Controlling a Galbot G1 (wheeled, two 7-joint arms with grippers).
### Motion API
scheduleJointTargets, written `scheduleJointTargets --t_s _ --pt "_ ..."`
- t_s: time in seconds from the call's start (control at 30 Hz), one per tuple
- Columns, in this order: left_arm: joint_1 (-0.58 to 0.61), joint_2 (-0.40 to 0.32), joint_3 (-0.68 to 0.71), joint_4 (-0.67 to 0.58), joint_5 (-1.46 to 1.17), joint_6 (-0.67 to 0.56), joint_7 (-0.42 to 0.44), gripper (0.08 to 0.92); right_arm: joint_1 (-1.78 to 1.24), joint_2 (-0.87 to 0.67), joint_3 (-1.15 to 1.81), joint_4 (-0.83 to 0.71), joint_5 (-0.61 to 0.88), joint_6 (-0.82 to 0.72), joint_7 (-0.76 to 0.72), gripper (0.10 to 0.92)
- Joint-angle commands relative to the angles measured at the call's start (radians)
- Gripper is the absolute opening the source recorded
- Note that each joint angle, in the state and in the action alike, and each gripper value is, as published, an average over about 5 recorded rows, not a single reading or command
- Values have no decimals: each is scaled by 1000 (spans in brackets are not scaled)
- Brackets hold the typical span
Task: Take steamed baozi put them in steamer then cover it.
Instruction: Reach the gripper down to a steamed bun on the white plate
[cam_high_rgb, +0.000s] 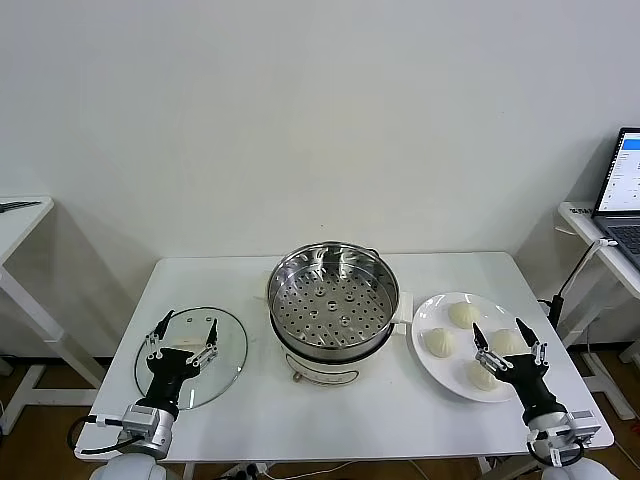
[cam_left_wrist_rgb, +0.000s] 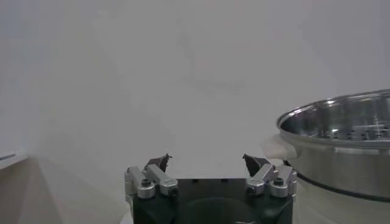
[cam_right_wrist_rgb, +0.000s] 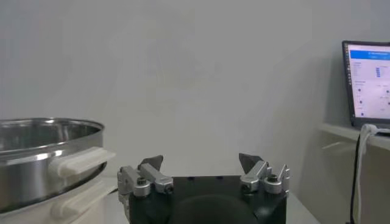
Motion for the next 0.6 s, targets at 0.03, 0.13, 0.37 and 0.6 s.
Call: scheduleJointTargets --t_s 0.03,0.13,0.37,0.6 --pt "-3 2 -2 -2 5 -1 1 823 39 -48 5 -25 -30 -12 3 823" --pt "-4 6 -4 1 5 -2 4 823 91 -128 11 -60 -89 -38 3 823" --pt "-5 18 -6 11 2 -15 10 823 274 -469 -88 -217 -420 -80 -44 823" --pt "-6 18 7 9 3 -19 10 823 581 -749 -404 -381 -539 -115 -388 823"
